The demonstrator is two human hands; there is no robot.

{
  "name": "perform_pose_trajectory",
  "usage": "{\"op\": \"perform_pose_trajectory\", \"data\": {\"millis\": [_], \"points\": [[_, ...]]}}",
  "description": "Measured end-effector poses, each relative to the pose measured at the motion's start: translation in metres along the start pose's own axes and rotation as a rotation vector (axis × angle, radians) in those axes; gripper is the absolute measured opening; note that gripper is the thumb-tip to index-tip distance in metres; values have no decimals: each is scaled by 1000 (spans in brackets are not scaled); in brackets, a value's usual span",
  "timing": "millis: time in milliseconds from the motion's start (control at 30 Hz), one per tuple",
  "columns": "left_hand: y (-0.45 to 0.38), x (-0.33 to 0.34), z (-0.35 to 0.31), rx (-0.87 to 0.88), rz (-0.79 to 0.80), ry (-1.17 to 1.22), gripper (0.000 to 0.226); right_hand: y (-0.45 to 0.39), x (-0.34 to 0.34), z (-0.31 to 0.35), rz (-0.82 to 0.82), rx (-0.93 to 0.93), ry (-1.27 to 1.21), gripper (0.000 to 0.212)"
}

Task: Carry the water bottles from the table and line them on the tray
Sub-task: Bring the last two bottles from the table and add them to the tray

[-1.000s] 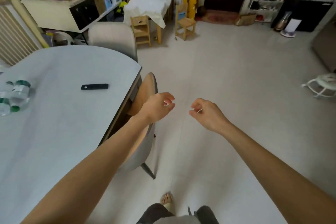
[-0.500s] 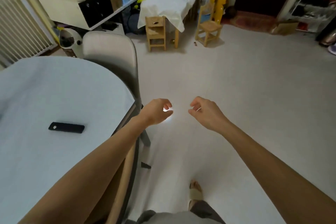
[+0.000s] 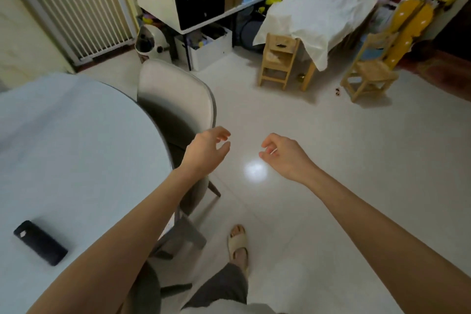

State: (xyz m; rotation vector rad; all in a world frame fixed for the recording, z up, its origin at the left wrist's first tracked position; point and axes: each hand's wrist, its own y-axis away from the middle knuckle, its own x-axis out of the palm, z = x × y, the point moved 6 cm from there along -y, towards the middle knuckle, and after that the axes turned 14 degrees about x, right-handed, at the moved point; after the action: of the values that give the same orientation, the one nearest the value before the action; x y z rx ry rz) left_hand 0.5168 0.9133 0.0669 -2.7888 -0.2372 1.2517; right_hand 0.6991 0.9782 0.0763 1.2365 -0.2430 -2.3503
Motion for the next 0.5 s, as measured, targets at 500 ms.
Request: {"op": "perform_pose_trajectory", "data": {"millis": [500], "points": [[-286,-85,141,-303,-204,-102,30,-356,-48,186,210,-342,168,22]]}}
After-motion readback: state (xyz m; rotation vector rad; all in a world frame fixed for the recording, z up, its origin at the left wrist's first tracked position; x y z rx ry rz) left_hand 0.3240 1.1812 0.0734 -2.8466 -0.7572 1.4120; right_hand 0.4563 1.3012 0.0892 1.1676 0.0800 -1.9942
